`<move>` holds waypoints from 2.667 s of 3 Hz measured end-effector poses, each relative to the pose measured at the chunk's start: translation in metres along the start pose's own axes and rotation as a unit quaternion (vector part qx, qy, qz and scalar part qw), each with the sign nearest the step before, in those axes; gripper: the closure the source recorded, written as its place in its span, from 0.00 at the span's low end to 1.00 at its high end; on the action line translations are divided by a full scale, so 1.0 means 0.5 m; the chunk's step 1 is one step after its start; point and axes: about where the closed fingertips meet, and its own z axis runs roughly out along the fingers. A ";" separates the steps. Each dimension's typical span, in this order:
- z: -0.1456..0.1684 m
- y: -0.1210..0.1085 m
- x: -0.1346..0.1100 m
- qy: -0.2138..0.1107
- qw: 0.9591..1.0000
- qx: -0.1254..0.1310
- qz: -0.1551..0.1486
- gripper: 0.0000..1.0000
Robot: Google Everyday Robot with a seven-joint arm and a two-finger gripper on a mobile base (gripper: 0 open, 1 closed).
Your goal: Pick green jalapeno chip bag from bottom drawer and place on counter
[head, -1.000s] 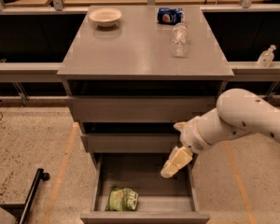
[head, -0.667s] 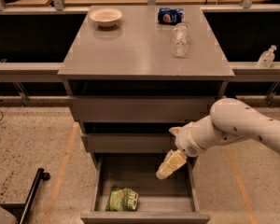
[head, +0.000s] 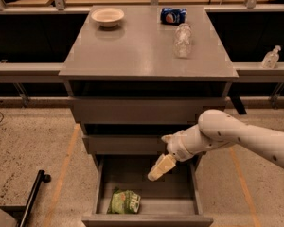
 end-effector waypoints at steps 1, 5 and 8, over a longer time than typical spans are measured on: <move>0.009 0.002 0.006 0.000 1.000 -0.004 0.002 0.00; 0.221 -0.039 0.110 -0.048 0.995 -0.072 0.039 0.00; 0.348 -0.081 0.171 -0.090 0.987 -0.107 0.085 0.00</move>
Offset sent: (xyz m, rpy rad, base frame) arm -0.0103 0.0031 -0.0430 0.1048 0.0191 -0.0232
